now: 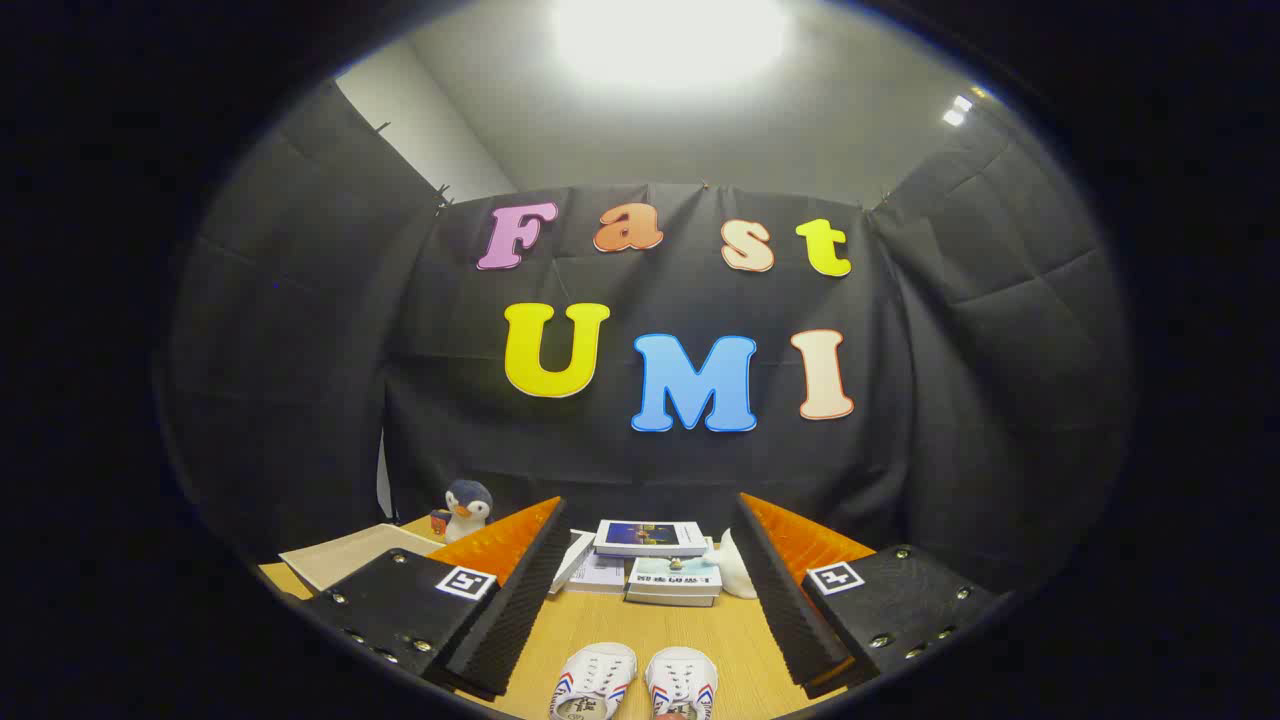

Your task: Open the storage box then place both shoes into the box .Put the left shoe in first, then the right shoe, with the right side of both shoes facing outward in a uniform manner.

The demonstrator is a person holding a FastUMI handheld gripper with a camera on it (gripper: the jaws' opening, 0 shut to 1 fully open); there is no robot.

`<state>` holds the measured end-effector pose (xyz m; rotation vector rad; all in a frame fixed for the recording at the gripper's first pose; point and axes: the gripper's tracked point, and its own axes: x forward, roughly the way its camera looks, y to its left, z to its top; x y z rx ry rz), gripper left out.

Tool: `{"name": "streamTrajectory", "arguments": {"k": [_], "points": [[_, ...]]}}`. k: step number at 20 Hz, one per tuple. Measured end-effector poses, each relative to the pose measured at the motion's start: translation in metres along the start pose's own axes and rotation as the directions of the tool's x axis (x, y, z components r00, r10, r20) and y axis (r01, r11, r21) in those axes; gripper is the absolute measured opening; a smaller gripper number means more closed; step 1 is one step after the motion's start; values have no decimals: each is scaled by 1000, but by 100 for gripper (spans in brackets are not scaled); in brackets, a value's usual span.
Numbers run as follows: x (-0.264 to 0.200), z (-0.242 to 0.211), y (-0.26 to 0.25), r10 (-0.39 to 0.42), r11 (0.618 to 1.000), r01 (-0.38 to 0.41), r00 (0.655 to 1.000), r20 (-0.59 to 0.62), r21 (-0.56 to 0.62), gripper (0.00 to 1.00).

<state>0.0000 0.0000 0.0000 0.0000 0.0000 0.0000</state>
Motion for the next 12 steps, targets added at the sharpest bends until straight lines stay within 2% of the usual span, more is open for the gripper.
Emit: {"name": "streamTrajectory", "arguments": {"k": [12], "points": [[9, 7, -8, -4, 1000, 4, 1000, 19, -9, 97]]}}
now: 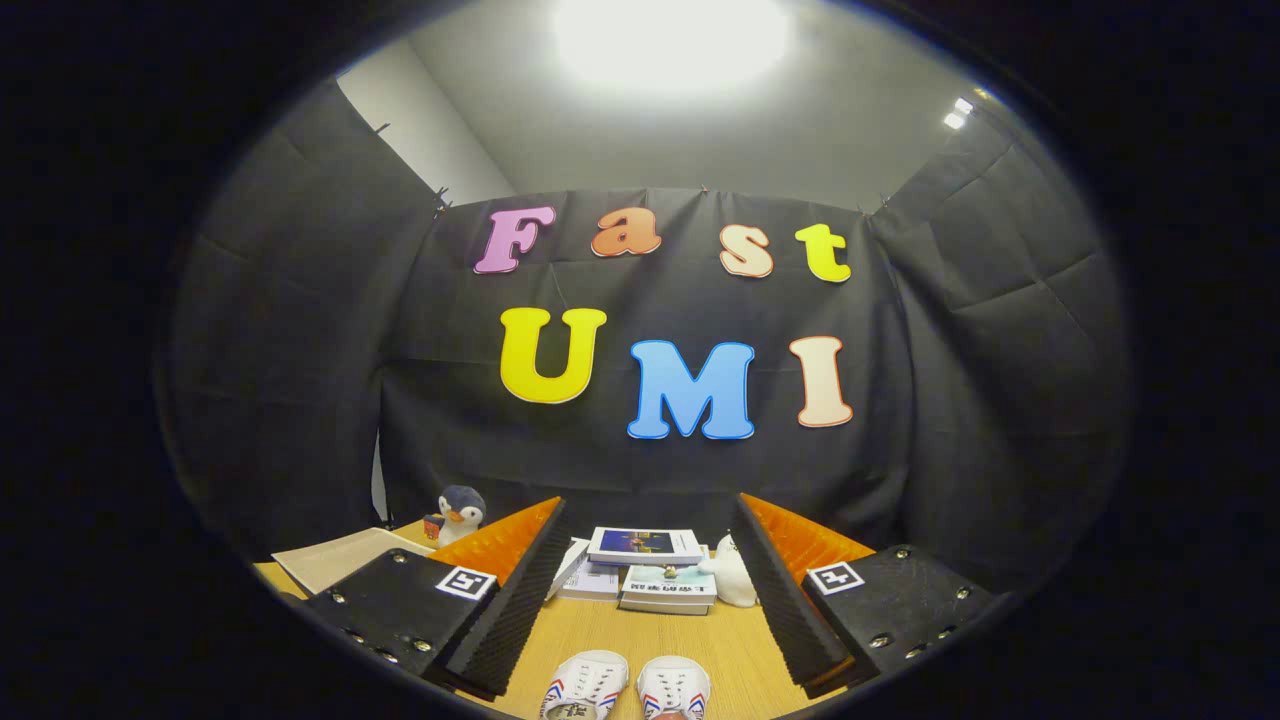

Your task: Open the storage box then place both shoes into the box .Put the left shoe in first, then the right shoe, with the right side of both shoes facing outward in a uniform manner.

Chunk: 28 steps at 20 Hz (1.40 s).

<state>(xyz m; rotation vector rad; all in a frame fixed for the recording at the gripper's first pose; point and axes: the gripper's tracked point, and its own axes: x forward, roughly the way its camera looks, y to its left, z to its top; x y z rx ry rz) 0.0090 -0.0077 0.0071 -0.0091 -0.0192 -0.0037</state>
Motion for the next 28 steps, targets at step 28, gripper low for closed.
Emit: {"name": "streamTrajectory", "arguments": {"k": [28], "points": [[-26, -133, 155, 461, 781, -208, 827, -320, 589, 98]]}}
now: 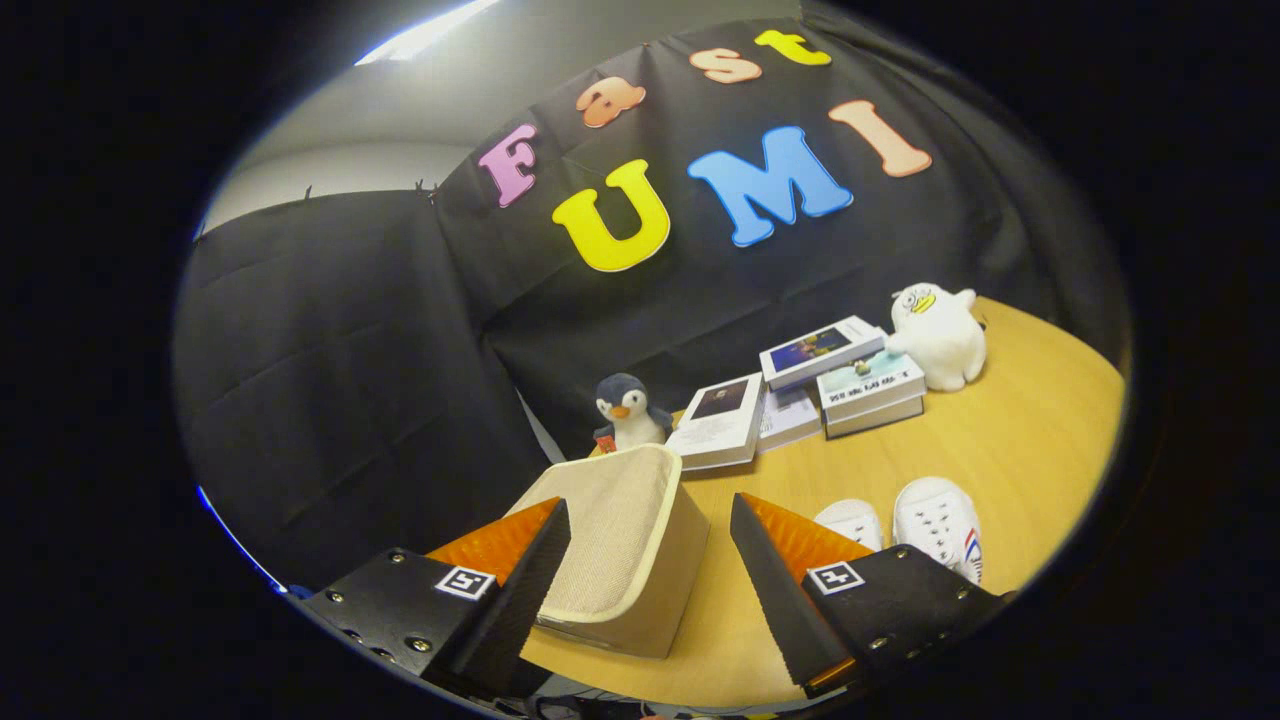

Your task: Open the storage box then place both shoes into the box .Put the left shoe in first, then the right shoe, with the right side of both shoes facing outward in a uniform manner.

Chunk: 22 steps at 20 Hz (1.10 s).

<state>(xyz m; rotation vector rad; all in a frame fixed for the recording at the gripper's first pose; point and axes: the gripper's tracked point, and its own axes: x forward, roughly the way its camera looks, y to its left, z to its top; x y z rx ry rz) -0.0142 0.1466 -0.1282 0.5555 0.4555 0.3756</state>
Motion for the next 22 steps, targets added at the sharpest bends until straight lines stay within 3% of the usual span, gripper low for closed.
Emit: {"name": "streamTrajectory", "arguments": {"k": [6, 19, 22], "points": [[20, -36, 11, 73, 976, -46, 990, -119, 215, 98], [47, -81, 21, 197, 850, -41, 949, -245, 525, 95], [47, -89, 26, 223, 831, -37, 936, -272, 556, 82]]}}
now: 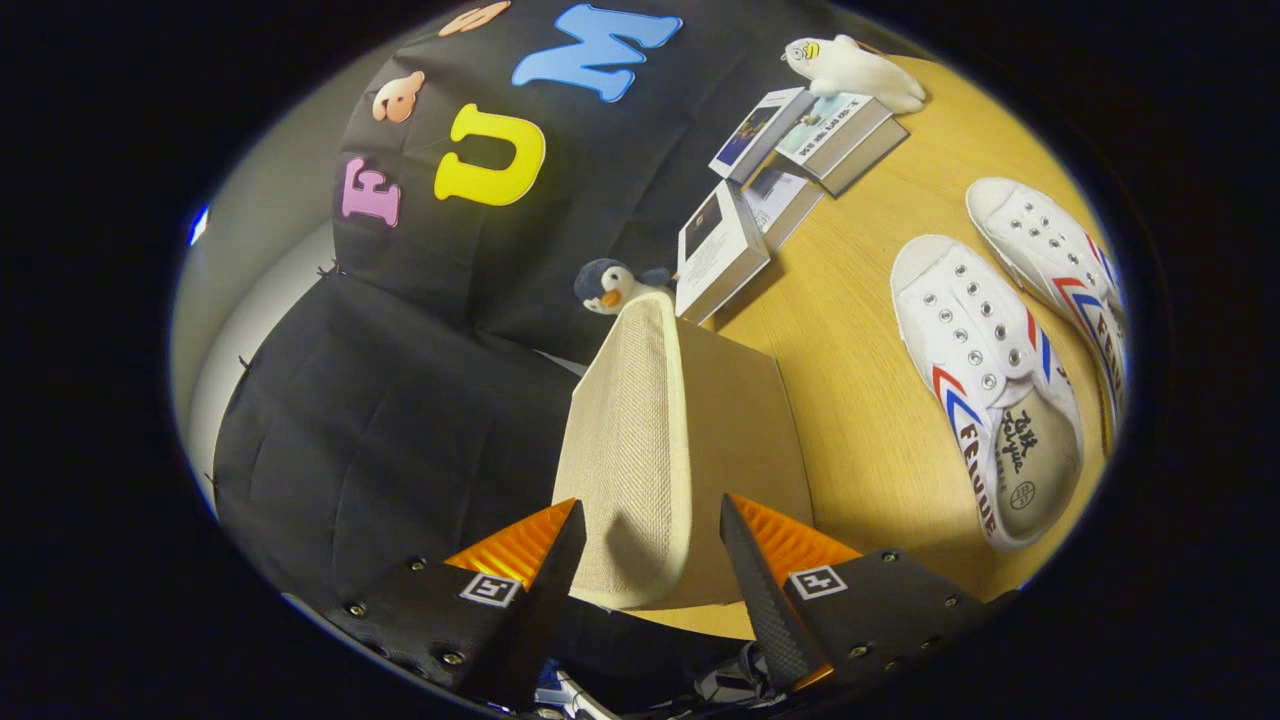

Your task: Open the storage box then place both shoes into the box .Put the left shoe in first, then the right shoe, with the right side of both shoes facing outward in a uniform manner.

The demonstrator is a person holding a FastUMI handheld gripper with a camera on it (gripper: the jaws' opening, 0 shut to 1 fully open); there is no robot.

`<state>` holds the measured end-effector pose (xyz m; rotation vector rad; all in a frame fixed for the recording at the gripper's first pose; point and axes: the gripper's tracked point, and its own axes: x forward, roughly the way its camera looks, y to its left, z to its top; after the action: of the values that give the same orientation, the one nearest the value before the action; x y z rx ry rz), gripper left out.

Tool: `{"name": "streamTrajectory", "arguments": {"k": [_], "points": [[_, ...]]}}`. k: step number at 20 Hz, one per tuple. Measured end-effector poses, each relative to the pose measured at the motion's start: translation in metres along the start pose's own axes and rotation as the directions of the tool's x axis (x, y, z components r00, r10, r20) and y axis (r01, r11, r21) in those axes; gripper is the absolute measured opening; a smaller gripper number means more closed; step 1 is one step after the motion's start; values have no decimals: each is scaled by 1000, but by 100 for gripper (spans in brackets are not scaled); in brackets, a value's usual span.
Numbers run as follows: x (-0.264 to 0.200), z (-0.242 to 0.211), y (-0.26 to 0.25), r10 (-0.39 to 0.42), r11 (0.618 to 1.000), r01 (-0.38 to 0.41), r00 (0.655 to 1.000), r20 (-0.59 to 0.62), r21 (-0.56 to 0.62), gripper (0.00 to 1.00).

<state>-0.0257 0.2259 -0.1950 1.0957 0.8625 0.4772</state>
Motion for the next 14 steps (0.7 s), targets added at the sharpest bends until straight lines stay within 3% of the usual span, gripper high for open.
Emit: {"name": "streamTrajectory", "arguments": {"k": [1, 2, 3, 4, 7, 9, 14], "points": [[2, 0, -3, -12, 1000, 12, 1000, -6, 3, 82], [0, 1, -1, 0, 1000, 0, 1000, -7, 11, 61], [0, 2, 0, -9, 1000, 9, 1000, -11, 16, 46], [0, 1, 0, -9, 1000, 9, 1000, -14, 14, 38], [-5, 3, 6, 22, 1000, -22, 999, -34, -12, 34], [-9, 11, 12, 26, 1000, -26, 1000, -9, 8, 3], [-13, 14, 38, 57, 998, -58, 998, -37, -39, 3]]}}
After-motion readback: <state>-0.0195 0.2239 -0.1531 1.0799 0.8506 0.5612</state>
